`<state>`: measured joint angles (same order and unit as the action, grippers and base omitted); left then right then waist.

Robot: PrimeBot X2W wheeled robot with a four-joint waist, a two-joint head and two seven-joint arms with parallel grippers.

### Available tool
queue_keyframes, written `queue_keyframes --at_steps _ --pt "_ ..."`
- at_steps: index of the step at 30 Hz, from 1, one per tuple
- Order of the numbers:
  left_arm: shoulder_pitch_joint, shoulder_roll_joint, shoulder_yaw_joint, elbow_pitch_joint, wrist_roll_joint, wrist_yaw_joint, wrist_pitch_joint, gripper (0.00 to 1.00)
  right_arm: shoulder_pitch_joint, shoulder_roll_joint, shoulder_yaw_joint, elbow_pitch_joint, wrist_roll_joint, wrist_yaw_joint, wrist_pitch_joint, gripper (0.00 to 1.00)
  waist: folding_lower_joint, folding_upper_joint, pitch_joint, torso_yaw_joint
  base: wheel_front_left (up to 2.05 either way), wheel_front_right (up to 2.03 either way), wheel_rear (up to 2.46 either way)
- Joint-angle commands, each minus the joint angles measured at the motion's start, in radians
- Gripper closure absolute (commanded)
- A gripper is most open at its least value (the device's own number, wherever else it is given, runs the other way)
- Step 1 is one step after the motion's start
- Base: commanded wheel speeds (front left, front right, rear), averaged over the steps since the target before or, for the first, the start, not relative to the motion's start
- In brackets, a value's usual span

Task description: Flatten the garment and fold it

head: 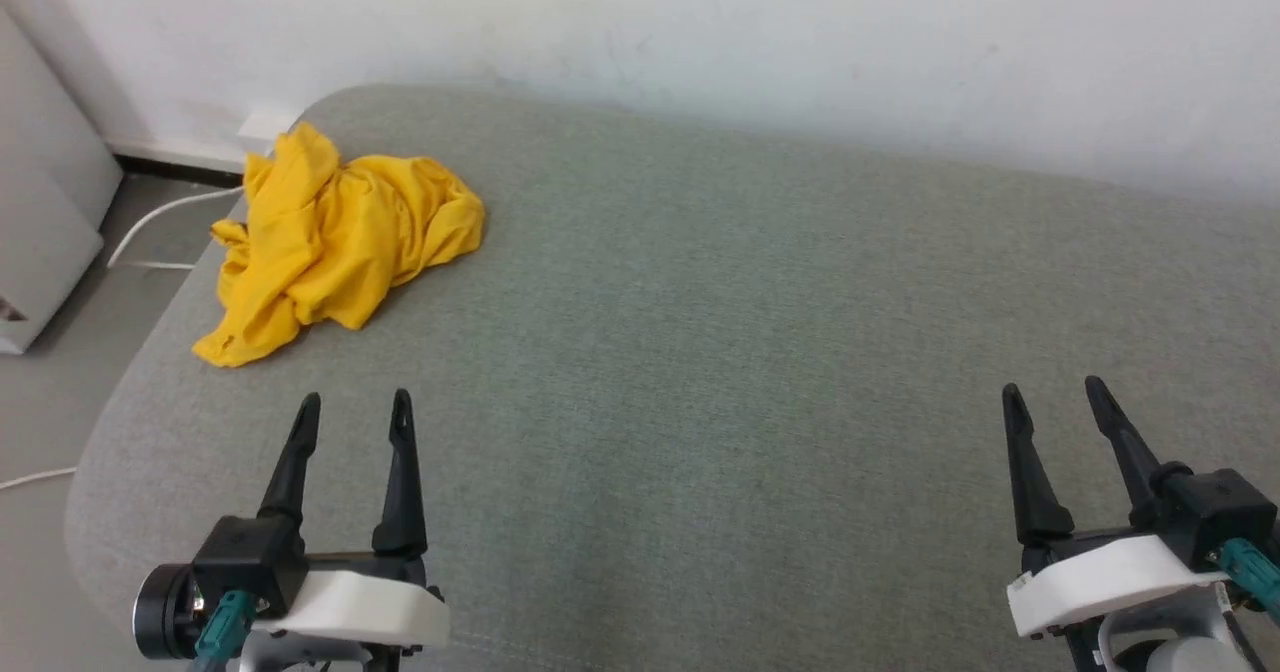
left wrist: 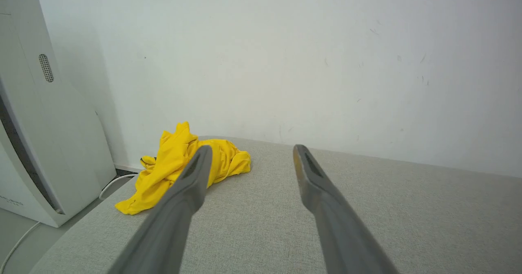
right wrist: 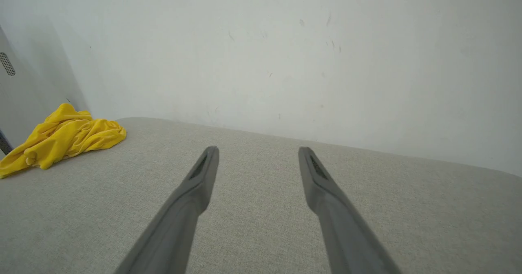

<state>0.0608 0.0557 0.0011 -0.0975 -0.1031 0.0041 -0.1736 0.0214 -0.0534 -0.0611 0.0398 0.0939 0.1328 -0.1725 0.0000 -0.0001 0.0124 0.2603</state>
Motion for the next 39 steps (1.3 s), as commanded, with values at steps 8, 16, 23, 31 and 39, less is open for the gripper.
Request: queue_keyframes --at_steps 8,16,23,31,39 --pt "0.007 -0.004 -0.012 -0.013 -0.018 0.015 -0.024 0.0 0.002 0.002 -0.005 0.01 0.001 -0.002 -0.025 0.0 0.0 0.0001 0.015 0.079 0.0 0.0 0.0" --pt "0.005 -0.004 -0.013 -0.015 -0.033 0.011 -0.04 0.0 -0.004 0.003 -0.015 0.016 0.007 -0.002 -0.042 0.0 0.0 0.0001 0.03 0.136 0.0 0.0 0.0" --pt "-0.008 -0.005 -0.01 -0.029 -0.078 0.027 -0.055 0.0 -0.011 0.003 -0.02 0.021 0.008 -0.002 -0.056 0.0 0.0 0.0001 0.048 0.162 0.0 0.0 0.0" --pt "-0.104 0.003 -0.008 -0.003 -0.148 -0.007 -0.071 0.0 -0.005 0.003 -0.047 0.025 0.008 -0.002 -0.073 0.0 0.0 0.0001 0.067 0.182 0.0 0.0 0.0" --pt "-0.398 0.086 0.035 0.007 -0.24 -0.034 0.104 0.0 -0.01 0.003 -0.069 0.024 0.012 -0.002 -0.089 0.0 0.0 0.0001 0.109 0.187 0.0 0.0 0.0"
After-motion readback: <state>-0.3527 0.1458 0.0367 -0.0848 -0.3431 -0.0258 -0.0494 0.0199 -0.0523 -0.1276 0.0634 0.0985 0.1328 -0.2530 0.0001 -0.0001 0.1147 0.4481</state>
